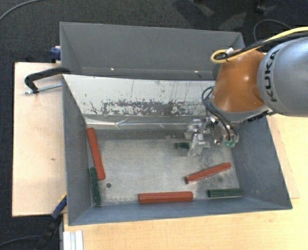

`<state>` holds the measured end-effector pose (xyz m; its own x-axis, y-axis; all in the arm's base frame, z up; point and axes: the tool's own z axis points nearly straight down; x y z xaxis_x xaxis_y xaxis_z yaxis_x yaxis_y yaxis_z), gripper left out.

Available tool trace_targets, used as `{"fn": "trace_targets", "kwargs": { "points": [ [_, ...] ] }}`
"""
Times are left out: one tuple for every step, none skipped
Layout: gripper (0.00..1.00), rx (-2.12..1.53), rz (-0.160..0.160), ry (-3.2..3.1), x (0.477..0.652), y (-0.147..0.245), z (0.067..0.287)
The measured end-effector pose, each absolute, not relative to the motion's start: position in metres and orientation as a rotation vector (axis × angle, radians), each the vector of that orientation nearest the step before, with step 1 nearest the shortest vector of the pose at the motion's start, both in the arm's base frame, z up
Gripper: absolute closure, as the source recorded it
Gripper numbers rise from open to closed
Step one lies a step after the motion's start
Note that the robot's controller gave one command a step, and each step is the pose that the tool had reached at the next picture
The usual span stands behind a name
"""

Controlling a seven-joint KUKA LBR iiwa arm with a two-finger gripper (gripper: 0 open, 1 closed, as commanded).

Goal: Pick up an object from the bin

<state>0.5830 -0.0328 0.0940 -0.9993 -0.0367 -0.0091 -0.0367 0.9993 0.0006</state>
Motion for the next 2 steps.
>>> {"fn": "trace_targets", "kwargs": {
  "points": [
    [1.00, -0.057, 0.000, 3.127, 0.586, -0.033, 0.160],
    [1.00, -0.056, 0.000, 3.131, 0.588, -0.032, 0.182]
  ]
}}
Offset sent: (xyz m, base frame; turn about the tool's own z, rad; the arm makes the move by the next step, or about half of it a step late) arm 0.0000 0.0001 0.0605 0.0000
